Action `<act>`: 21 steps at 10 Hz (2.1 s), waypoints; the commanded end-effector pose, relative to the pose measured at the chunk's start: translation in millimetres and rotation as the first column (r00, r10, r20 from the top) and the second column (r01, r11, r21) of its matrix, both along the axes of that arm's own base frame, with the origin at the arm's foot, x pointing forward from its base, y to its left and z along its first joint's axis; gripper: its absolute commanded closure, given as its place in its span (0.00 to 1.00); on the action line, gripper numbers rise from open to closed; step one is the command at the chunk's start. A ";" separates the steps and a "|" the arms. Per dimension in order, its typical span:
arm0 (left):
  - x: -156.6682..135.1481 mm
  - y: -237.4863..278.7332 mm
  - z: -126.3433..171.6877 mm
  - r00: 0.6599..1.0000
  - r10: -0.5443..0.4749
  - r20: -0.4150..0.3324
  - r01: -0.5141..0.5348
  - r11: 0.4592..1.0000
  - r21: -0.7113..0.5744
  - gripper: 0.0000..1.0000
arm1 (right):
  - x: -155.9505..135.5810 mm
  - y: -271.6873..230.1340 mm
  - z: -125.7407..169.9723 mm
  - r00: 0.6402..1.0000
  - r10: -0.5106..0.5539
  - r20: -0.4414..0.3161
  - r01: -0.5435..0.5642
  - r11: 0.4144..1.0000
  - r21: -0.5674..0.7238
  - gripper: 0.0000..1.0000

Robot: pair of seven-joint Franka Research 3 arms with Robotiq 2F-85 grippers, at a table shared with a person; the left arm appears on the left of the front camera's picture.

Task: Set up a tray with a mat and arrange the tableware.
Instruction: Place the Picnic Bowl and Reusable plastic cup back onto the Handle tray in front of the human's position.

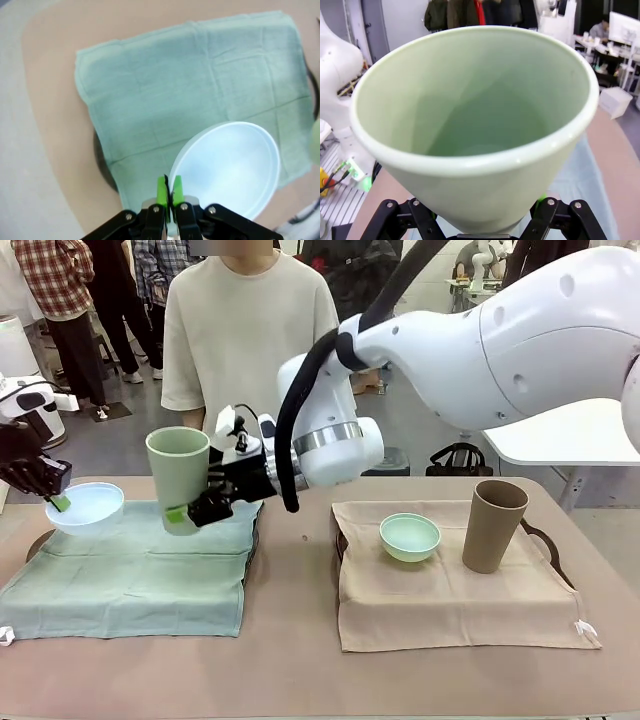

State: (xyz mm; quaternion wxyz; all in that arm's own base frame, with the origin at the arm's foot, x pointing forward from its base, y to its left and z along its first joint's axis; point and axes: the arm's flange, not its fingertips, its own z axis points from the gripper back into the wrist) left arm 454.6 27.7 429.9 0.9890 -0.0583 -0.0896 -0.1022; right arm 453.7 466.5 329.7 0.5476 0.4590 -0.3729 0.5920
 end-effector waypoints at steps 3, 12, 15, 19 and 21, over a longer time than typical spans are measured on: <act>18.1 -7.8 -17.5 1.000 -0.020 -0.008 0.020 1.000 -0.018 0.96 | -9.9 -0.3 -22.7 0.999 -0.034 0.020 0.034 0.999 -0.029 0.20; 24.2 -7.6 -59.9 0.997 -0.073 -0.012 0.072 0.996 -0.054 0.96 | 8.3 -0.1 -63.6 1.000 0.004 -0.018 -0.006 0.996 -0.093 0.19; 28.1 -13.0 -74.4 0.995 -0.102 0.006 0.102 0.994 -0.047 0.96 | 8.8 0.0 -75.3 1.000 0.005 0.020 -0.002 0.993 -0.116 0.19; 29.3 -20.2 -86.0 0.992 -0.125 -0.006 0.125 0.991 -0.041 0.96 | 9.1 1.6 -78.4 0.999 0.012 0.049 -0.005 0.990 -0.144 0.19; 27.9 -19.2 -84.2 0.991 -0.134 -0.011 0.134 0.990 -0.040 0.36 | 8.4 1.6 -77.2 0.999 0.014 0.044 -0.006 0.986 -0.166 0.00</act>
